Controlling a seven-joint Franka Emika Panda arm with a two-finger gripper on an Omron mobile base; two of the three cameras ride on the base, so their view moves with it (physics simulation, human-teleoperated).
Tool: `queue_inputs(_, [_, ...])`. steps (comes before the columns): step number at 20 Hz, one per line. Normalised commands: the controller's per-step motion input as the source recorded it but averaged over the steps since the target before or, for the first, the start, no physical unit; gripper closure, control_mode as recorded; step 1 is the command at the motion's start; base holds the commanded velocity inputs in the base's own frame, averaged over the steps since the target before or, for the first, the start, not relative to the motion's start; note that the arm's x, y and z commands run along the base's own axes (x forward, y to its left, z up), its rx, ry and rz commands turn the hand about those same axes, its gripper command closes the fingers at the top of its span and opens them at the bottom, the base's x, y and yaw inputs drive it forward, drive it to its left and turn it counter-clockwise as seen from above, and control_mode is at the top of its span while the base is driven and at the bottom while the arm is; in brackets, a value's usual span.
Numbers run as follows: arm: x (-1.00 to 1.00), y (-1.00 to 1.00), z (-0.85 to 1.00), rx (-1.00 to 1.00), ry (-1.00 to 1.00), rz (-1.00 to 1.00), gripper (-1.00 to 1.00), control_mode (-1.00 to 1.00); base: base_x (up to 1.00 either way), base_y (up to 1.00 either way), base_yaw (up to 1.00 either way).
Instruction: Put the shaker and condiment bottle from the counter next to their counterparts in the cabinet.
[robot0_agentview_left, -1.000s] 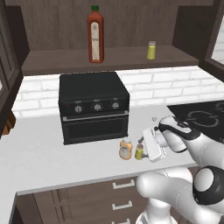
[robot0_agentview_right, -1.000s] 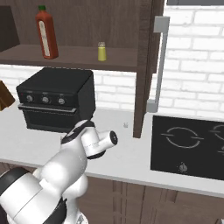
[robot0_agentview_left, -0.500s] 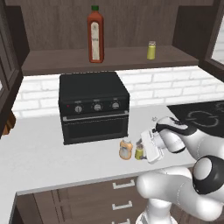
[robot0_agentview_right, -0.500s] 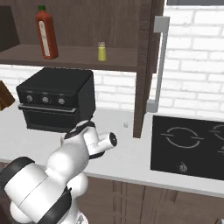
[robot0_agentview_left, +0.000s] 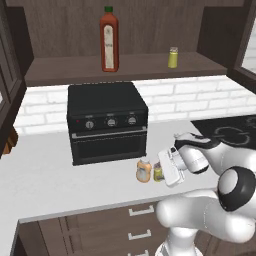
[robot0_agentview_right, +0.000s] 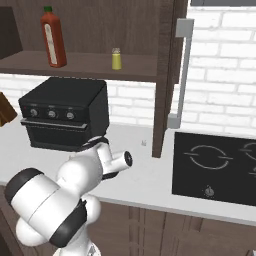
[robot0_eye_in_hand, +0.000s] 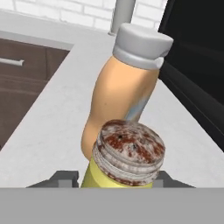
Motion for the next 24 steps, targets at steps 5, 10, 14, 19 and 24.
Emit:
queue_inputs(5, [-0.04, -0.06, 0.02, 0.00, -0.03, -0.03, 1.00, -1.00, 0.00, 0.00, 0.00])
queue_inputs(10, [-0.13, -0.28, 0.30, 0.00, -0.05, -0.19, 1.00, -1.00, 0.00, 0.00, 0.00])
queue_inputs(14, [-0.05, -0.12, 0.46, 0.00, 0.00, -0.22, 1.00, -1.00, 0.00, 0.00, 0.00])
queue_inputs(19, [-0.01, -0.25, 0.45, 0.00, 0.00, -0.33, 1.00, -1.00, 0.00, 0.00, 0.00])
queue_inputs(24, [-0.02, -0.41, 0.49, 0.00, 0.04, -0.38, 1.00, -1.00, 0.00, 0.00, 0.00])
